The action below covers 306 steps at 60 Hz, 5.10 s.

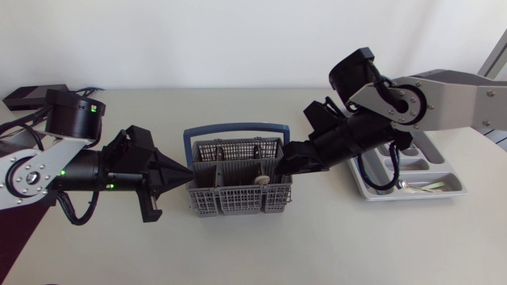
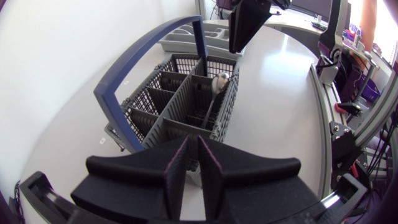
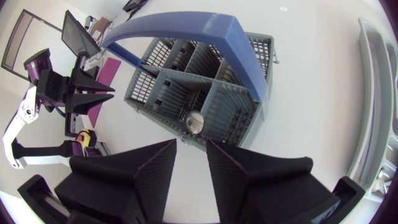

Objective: Sort the cutlery from the basket into the organizer compartments.

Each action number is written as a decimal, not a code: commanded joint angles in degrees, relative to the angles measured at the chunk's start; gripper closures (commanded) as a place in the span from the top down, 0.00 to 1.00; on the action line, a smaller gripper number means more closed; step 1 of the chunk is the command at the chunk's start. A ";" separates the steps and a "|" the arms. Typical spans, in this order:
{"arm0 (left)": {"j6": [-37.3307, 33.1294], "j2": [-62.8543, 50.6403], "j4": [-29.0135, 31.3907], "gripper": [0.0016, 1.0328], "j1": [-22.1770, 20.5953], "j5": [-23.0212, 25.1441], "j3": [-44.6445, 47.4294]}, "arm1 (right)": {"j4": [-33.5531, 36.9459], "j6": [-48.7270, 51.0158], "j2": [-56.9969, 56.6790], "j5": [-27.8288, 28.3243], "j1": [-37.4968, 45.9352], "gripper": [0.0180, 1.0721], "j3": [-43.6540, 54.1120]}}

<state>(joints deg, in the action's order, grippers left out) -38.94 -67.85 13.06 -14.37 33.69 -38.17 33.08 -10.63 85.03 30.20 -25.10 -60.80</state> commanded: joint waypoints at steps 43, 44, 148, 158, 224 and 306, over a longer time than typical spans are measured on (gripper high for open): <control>1.58 0.88 -0.05 0.13 -3.38 -1.79 1.08 | 4.80 -8.44 6.99 -6.99 -4.69 0.50 -6.00; 1.58 0.79 -0.05 0.13 -3.38 -1.79 1.08 | 4.80 -8.53 7.07 -6.99 -4.78 0.50 -6.00; 1.85 1.85 -0.67 0.13 -4.17 -2.14 1.96 | 7.44 -9.23 16.22 -7.17 -10.58 0.21 -15.49; 1.85 1.85 -0.67 0.13 -4.09 -2.14 1.87 | 7.44 -8.53 16.22 -7.87 -10.76 0.06 -15.85; 2.38 6.86 4.25 0.13 -6.55 -5.48 0.64 | 29.23 -2.11 3.47 6.89 -3.20 0.05 -26.57; 5.01 8.27 6.01 0.13 -11.91 -10.93 -0.59 | 16.31 24.78 -2.07 -28.09 42.07 0.05 -0.11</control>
<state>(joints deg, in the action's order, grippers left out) -35.35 -60.25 18.39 -25.76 23.40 -37.56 50.94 11.99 80.40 2.81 15.16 -62.22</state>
